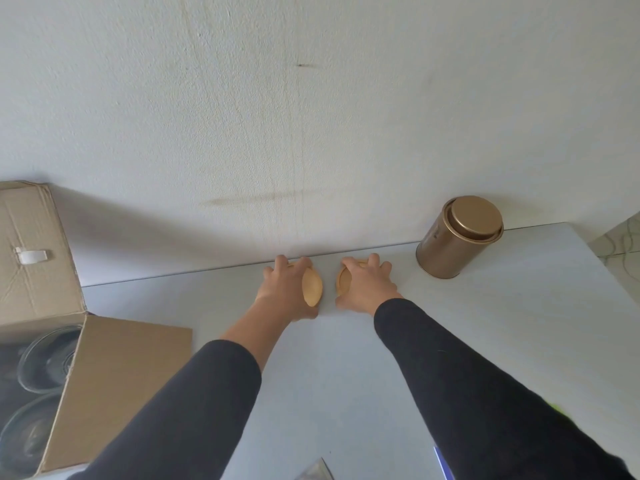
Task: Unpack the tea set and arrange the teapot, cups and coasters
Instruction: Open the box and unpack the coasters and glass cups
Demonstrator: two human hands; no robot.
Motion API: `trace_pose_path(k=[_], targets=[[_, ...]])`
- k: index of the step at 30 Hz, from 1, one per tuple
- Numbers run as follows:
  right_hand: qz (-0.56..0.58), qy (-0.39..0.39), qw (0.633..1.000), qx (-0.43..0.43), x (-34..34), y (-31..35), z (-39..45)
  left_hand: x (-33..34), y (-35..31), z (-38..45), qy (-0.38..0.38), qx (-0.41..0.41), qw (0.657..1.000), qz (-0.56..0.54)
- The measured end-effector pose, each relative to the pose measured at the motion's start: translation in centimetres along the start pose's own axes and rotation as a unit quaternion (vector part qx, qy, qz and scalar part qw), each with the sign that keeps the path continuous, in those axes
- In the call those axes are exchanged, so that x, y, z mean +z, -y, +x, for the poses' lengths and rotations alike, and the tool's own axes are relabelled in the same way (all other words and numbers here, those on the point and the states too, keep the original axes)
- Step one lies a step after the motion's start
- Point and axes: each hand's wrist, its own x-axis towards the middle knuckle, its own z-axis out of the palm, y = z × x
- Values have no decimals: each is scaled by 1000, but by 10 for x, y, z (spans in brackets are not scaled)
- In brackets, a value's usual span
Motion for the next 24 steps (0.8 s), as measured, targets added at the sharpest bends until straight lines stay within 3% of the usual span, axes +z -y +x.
trace_pose_path(k=[10, 17, 24], targets=[[-21, 2, 1000, 7, 0, -2, -10, 2, 9, -16, -16, 11, 999, -41], [-17, -91, 996, -18, -21, 19, -43, -27, 32, -48, -67, 7, 997, -25], [35, -133, 989, -46, -39, 88, -103, -71, 81, -102, -103, 28, 994, 7]])
